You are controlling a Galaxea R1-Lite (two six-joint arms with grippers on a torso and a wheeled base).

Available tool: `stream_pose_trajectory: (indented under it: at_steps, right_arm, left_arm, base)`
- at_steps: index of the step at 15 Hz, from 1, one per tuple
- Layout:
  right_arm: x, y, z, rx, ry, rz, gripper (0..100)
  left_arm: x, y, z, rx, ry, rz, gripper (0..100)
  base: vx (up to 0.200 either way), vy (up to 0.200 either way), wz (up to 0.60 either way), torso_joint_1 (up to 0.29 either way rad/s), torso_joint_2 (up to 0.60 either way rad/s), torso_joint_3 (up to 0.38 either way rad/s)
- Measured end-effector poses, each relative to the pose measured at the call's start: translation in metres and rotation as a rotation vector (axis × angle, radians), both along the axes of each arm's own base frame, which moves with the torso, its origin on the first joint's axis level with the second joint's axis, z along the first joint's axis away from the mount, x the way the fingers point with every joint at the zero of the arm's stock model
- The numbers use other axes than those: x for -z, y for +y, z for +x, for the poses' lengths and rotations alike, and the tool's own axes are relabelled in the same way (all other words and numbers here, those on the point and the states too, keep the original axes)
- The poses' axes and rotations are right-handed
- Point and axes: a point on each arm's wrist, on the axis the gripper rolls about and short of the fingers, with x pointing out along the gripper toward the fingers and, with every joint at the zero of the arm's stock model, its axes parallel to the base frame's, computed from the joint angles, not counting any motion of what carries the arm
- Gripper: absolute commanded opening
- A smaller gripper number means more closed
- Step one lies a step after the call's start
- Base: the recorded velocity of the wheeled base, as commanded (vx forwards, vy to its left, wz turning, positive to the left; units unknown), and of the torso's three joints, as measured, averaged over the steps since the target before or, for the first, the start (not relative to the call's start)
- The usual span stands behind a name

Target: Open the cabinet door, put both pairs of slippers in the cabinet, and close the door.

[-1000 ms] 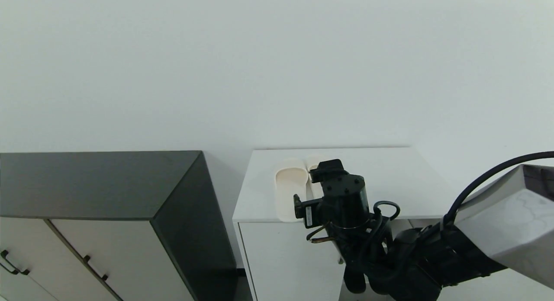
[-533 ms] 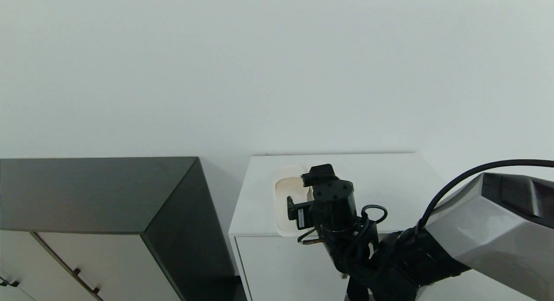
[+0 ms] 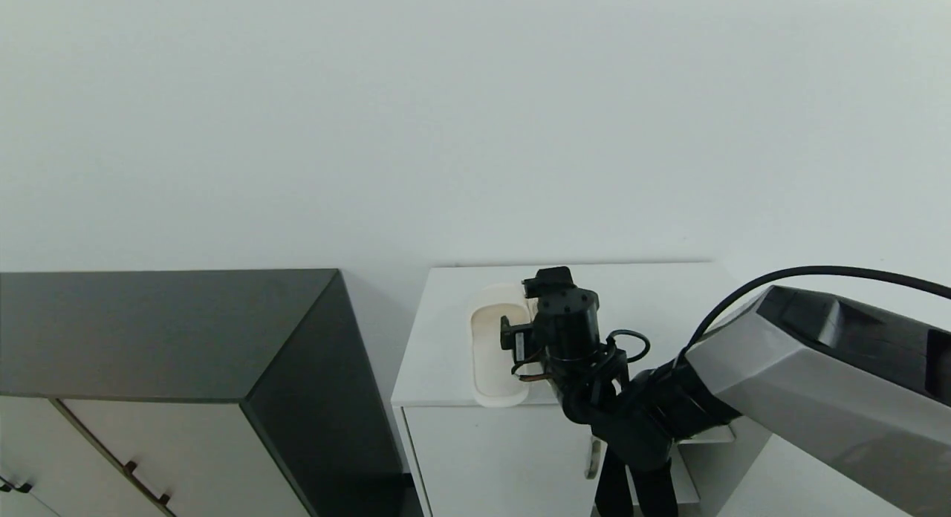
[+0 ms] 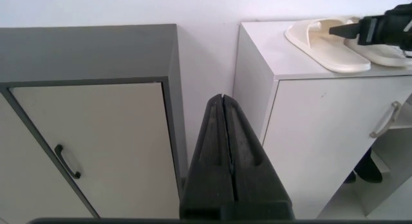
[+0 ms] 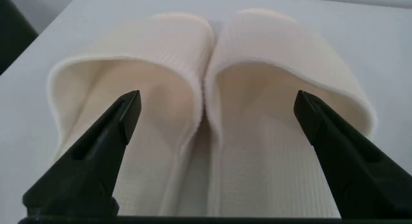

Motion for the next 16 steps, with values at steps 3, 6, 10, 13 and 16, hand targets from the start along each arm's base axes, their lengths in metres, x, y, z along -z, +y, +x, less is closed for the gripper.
stream_pose_trajectory:
  at_steps: [3,6,10,13,16]
  right_arm:
    - [0.001,0.003,0.008,0.002,0.021,-0.02,100]
    - [-0.003,0.01,0.018,0.006,0.022,-0.02,100]
    - [-0.003,0.016,0.026,0.009,0.012,-0.014,0]
    - [0.0,0.018,0.028,0.01,0.008,-0.046,0]
    - [-0.007,0.016,0.025,0.008,-0.002,-0.049,0]
  left_arm:
    - [0.0,0.0,0.0,0.0,0.0,0.0,0]
    - [0.0,0.0,0.0,0.0,0.0,0.0,0]
    - [0.0,0.0,0.0,0.0,0.0,0.0,0]
    - [0.0,0.0,0.0,0.0,0.0,0.0,0]
    - [0.0,0.0,0.0,0.0,0.0,0.0,0]
  base:
    - [0.0,0.0,0.0,0.0,0.0,0.0]
    - [0.0,0.0,0.0,0.0,0.0,0.0]
    - [0.0,0.0,0.0,0.0,0.0,0.0]
    - [0.0,0.0,0.0,0.0,0.0,0.0]
    - [0.0,0.0,0.0,0.0,0.0,0.0]
